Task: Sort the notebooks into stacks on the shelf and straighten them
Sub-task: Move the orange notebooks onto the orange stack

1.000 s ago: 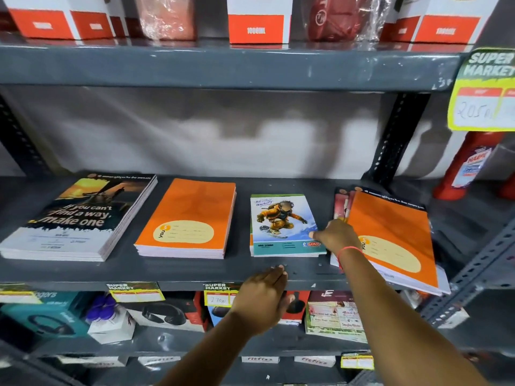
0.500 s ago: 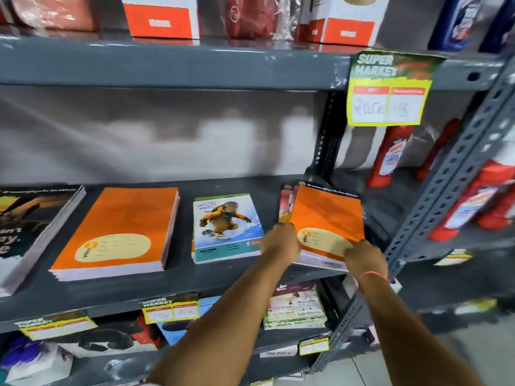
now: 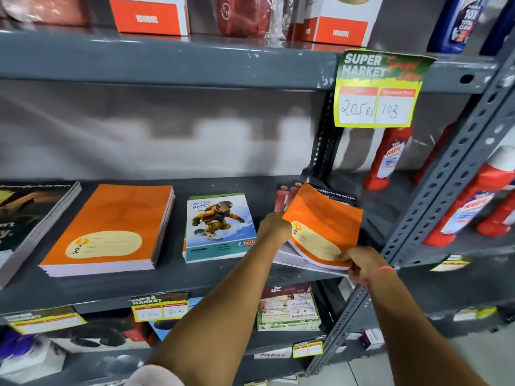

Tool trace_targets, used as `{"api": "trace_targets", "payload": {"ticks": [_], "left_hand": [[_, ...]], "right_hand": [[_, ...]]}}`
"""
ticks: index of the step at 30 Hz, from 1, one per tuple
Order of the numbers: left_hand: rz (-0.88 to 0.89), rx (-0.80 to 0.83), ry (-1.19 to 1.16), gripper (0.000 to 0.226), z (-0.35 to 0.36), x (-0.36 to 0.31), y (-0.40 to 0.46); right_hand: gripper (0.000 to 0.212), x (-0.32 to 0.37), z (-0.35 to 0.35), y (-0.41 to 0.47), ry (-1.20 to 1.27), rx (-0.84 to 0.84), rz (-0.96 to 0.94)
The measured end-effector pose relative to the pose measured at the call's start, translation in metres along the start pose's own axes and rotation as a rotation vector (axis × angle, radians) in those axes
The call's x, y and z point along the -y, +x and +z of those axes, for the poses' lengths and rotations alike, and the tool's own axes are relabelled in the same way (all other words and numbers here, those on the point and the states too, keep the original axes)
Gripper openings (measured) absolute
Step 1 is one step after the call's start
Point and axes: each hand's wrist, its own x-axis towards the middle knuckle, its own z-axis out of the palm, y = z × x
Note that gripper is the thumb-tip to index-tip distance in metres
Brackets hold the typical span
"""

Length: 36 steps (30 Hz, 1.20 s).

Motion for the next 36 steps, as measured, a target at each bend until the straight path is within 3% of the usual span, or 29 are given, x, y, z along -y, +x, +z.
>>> {"api": "trace_targets", "payload": {"ticks": [4,8,12,14,17,19,22,23,26,29,36], "left_hand": [[-0.046,0.017,-0.312,0.008,-0.019,-0.002,-0.001],[-0.068,-0.027,-0.486,0.026,-0.061,0.004,-0.009],[-0.019,-0.235,-0.37,0.032,-0.126,0.032,-0.022],[-0.009,-0.35,-0.339,0.038,-0.162,0.056,-0.028],[-0.093,-0.452,-0.298,0.04,-0.212,0.096,-0.043],[-0.171,-0.522,-0.309,0.034,-0.238,0.124,-0.051],[-0.242,-0.622,-0.309,0.004,-0.268,0.159,-0.063],[-0.259,-0.647,-0.301,0.011,-0.278,0.171,-0.065],[-0.256,-0.66,-0.313,0.008,-0.296,0.195,-0.066],[-0.326,-0.699,-0.157,0.011,-0.304,0.21,-0.064],[-0.291,-0.642,0.034,0.014,-0.31,0.229,-0.065]], "right_hand": [[0.029,0.016,-0.003,-0.011,0.081,0.104,-0.034],[0.019,0.045,0.017,-0.028,0.079,0.203,-0.129],[0.026,0.067,0.074,-0.053,0.099,0.293,-0.266],[0.018,0.072,0.113,-0.071,0.079,0.369,-0.322],[0.028,0.076,0.172,-0.097,0.026,0.473,-0.421],[0.028,0.075,0.208,-0.113,-0.037,0.522,-0.468],[0.016,0.066,0.252,-0.132,-0.111,0.571,-0.5],[0.012,0.063,0.267,-0.137,-0.122,0.578,-0.507],[0.013,0.053,0.297,-0.142,-0.17,0.557,-0.539],[0.012,0.047,0.317,-0.145,-0.286,0.518,-0.593],[0.05,0.038,0.322,-0.144,-0.576,0.446,-0.643]]}}
